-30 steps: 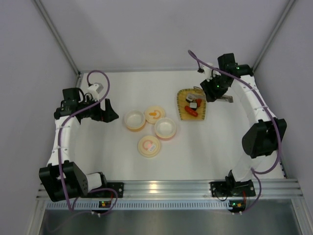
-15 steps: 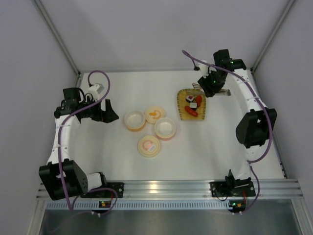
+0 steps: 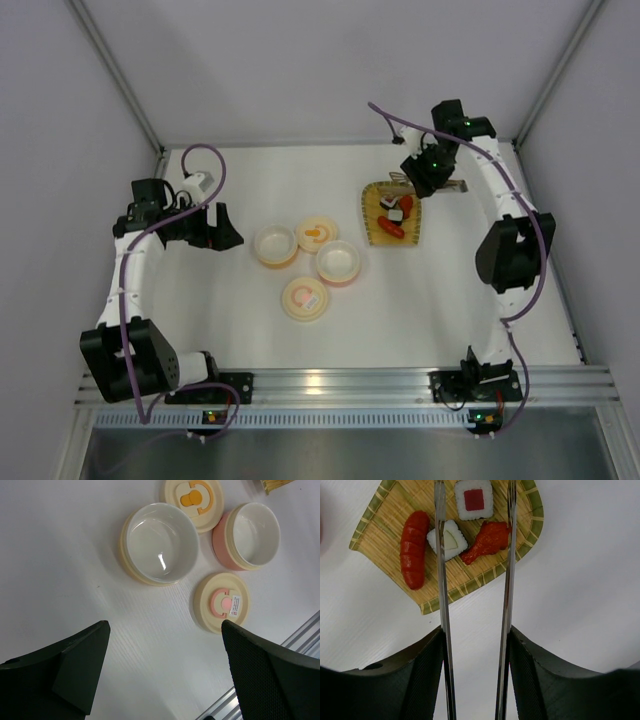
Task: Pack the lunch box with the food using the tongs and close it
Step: Pick up the fake food from the plate.
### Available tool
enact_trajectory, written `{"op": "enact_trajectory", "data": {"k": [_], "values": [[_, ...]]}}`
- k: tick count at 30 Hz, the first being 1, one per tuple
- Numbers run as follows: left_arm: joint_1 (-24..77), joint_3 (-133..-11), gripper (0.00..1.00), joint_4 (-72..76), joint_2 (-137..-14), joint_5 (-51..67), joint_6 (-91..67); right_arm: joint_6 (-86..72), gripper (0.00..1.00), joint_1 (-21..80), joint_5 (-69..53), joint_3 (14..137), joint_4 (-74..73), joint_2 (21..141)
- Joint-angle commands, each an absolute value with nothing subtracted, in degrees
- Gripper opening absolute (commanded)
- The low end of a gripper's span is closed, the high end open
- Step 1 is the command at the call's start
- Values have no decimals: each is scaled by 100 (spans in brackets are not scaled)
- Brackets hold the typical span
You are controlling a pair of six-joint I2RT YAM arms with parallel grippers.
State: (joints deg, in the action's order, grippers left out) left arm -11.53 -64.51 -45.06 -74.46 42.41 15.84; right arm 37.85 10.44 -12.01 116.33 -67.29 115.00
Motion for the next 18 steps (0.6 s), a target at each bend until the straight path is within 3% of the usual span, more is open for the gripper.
{"op": "enact_trajectory", "data": {"k": [1,18], "values": [[-1134,-6636,98,-4421,-7471,4377,1705,3885,51,1055,-1398,11900,-6926,11557],[-1107,-6697,98,-4430,-7497,4307,1617,3999,51,1055,-1187,11672,-6653,11804]]}}
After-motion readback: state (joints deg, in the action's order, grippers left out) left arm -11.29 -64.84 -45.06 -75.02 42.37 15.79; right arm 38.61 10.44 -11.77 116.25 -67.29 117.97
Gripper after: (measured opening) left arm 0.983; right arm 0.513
